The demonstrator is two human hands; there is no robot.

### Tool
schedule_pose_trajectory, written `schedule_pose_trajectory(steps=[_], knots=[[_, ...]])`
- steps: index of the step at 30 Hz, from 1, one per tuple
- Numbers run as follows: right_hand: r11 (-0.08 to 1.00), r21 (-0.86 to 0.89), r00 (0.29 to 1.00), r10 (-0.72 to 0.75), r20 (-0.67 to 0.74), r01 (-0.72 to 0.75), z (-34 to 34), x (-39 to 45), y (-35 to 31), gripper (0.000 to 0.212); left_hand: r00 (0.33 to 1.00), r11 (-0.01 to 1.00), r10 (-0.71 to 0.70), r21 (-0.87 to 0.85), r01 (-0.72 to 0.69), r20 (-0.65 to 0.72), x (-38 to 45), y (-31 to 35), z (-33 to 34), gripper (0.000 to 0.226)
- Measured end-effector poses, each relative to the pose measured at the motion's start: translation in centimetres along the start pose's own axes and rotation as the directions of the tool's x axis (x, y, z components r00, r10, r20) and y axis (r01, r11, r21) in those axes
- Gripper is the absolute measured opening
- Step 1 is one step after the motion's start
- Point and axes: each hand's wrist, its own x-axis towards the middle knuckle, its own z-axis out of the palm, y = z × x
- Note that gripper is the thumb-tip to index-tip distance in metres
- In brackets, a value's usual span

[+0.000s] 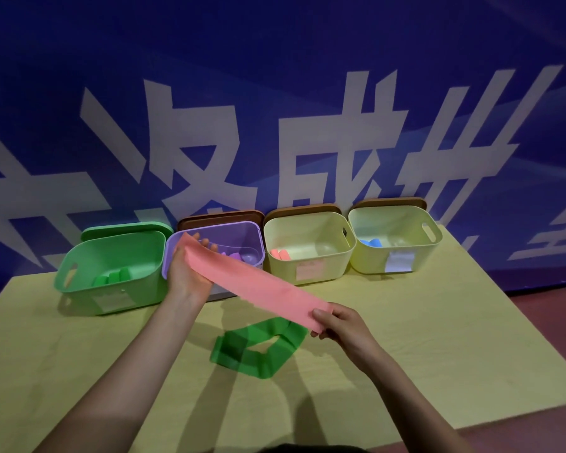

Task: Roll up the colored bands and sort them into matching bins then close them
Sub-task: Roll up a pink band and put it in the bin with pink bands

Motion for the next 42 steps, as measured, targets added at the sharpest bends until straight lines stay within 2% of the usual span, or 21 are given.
schedule_pose_trajectory(steps=[5, 9, 12, 14, 16, 19, 22, 24, 26, 30, 33, 36, 42], knots=[[0.993, -0.110, 0.989, -0.057, -0.133, 0.042, -0.9, -0.3, 0.5, 0.028, 0.999, 0.998, -0.037, -0.049, 0.035, -0.037, 0.3, -0.7, 0.2, 0.016], [0.982, -0.181, 0.991, 0.039, -0.125, -0.062, -1.9, -0.7, 1.6, 0.028, 0.996, 0.999, -0.051, 0.009, 0.052, -0.077, -0.6, -2.0, 2.5, 0.016], [0.927, -0.325, 0.979, 0.149, -0.138, -0.187, -2.6, -0.7, 2.4, 0.026, 0.998, 0.996, -0.034, 0.086, 0.029, 0.055, -3.6, -3.4, 4.0, 0.016], [0.898, -0.384, 0.967, 0.144, -0.209, -0.216, -2.5, -0.4, 2.2, 0.020, 0.986, 0.991, -0.025, 0.134, 0.003, 0.163, -5.9, -3.8, 4.8, 0.018], [0.921, -0.355, 0.959, 0.057, -0.279, -0.158, -2.0, 0.0, 0.9, 0.018, 0.969, 0.967, -0.063, 0.253, 0.000, 0.240, -7.7, -4.0, 5.6, 0.024], [0.956, -0.286, 0.946, -0.145, -0.291, 0.059, -0.5, -0.3, -3.0, 0.018, 0.951, 0.916, -0.076, 0.397, -0.053, 0.301, -9.3, -4.1, 6.1, 0.034], [0.915, -0.271, 0.909, -0.360, -0.211, 0.299, 1.3, -0.8, -7.1, 0.018, 0.929, 0.825, -0.079, 0.546, -0.142, 0.361, -10.0, -4.2, 6.2, 0.037], [0.873, -0.288, 0.887, -0.444, -0.130, 0.394, 2.3, -0.6, -9.0, 0.016, 0.911, 0.771, -0.041, 0.593, -0.232, 0.410, -10.2, -4.2, 6.2, 0.029], [0.834, -0.319, 0.869, -0.491, -0.055, 0.451, 3.1, -0.1, -10.1, 0.010, 0.867, 0.734, -0.031, 0.600, -0.318, 0.497, -10.1, -4.1, 6.2, 0.034], [0.834, -0.241, 0.858, -0.514, -0.015, 0.496, 4.2, 1.0, -10.8, 0.025, 0.848, 0.756, -0.057, 0.578, -0.308, 0.526, -9.6, -4.1, 5.7, 0.036], [0.852, -0.150, 0.852, -0.517, -0.088, 0.502, 4.1, 2.1, -10.8, 0.028, 0.852, 0.779, -0.125, 0.582, -0.233, 0.508, -9.5, -4.5, 5.1, 0.026], [0.879, -0.076, 0.868, -0.477, -0.137, 0.471, 3.6, 2.8, -11.3, 0.029, 0.883, 0.757, -0.179, 0.634, -0.159, 0.435, -9.3, -4.9, 4.5, 0.020], [0.900, -0.148, 0.912, -0.405, 0.069, 0.411, 3.6, 2.9, -11.7, 0.031, 0.943, 0.764, -0.046, 0.619, -0.179, 0.329, -7.9, -4.4, 5.5, 0.023]])
